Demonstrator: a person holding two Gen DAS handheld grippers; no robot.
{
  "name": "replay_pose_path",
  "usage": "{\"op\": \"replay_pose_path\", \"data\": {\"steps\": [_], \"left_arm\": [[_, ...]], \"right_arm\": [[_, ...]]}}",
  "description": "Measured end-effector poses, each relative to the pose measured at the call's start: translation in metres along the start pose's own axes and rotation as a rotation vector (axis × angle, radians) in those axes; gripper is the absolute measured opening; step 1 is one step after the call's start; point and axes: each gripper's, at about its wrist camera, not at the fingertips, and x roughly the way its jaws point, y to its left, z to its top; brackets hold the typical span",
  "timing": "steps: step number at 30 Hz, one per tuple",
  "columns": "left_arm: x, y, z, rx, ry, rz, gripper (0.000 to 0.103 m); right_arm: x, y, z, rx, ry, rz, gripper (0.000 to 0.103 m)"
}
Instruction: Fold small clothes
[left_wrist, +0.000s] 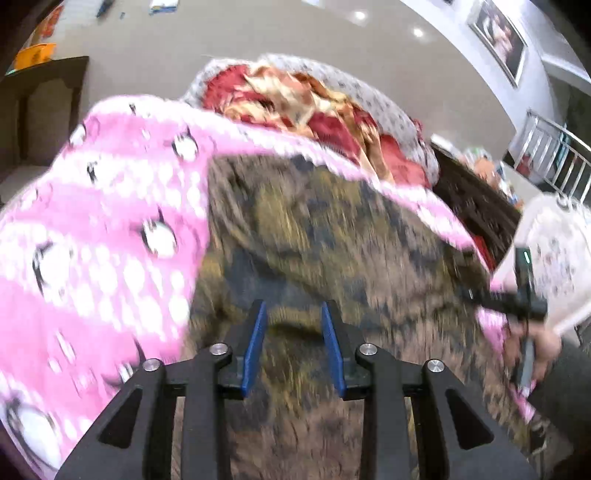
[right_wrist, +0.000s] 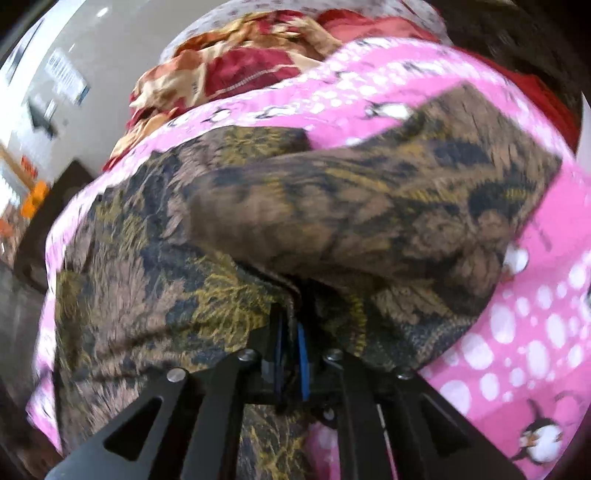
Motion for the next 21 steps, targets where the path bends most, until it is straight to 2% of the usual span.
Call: {"op": "replay_pose_path", "data": {"steps": [4,6,7,8,9,10,12,13,14,16,19,21], "left_arm": [[0.033,-0.007,0.032,0.024,0.038,-0.008,0.01],[0.056,-0.014,0.04,0.06,0.055,0.029,0.01],[0.065,-0.014,0.041,0.074,0.056,0.073,0.01],[0.079,-0.011,0.039,0.097,0.065,0.173,0.01],[0.089,-0.004,0.037,0.097,0.092,0.241,0.01],[0.099,0.007,0.033,0.08,0.128,0.29,0.008],[0.093,0.024,0.029,0.04,0.096,0.252,0.006],[0.09,0.027,0.031,0.025,0.098,0.267,0.006],[0.084,0.031,0.035,0.006,0.094,0.287,0.006],[0.075,0.036,0.043,-0.027,0.065,0.3,0.006],[0.07,0.032,0.061,-0.064,0.004,0.244,0.006],[0.085,0.021,0.07,-0.053,0.01,0.19,0.006]], "right_arm": [[-0.039,0.024,-0.009,-0.136,-0.116,-0.085,0.027],[-0.05,0.034,-0.014,-0.163,-0.153,-0.04,0.027],[-0.05,0.039,-0.015,-0.174,-0.153,0.0,0.027],[-0.046,0.043,-0.015,-0.183,-0.143,0.048,0.027],[-0.04,0.044,-0.014,-0.184,-0.128,0.077,0.027],[-0.029,0.042,-0.013,-0.179,-0.101,0.074,0.027],[-0.003,0.028,-0.011,-0.126,-0.012,-0.001,0.024],[0.006,0.017,-0.01,-0.082,0.025,-0.02,0.019],[0.003,0.012,-0.007,-0.044,0.011,0.004,0.019],[-0.005,0.017,0.0,-0.045,-0.009,-0.013,0.019],[-0.012,0.035,0.013,-0.086,-0.078,0.038,0.019],[-0.001,0.042,0.023,-0.102,-0.098,0.004,0.019]]}}
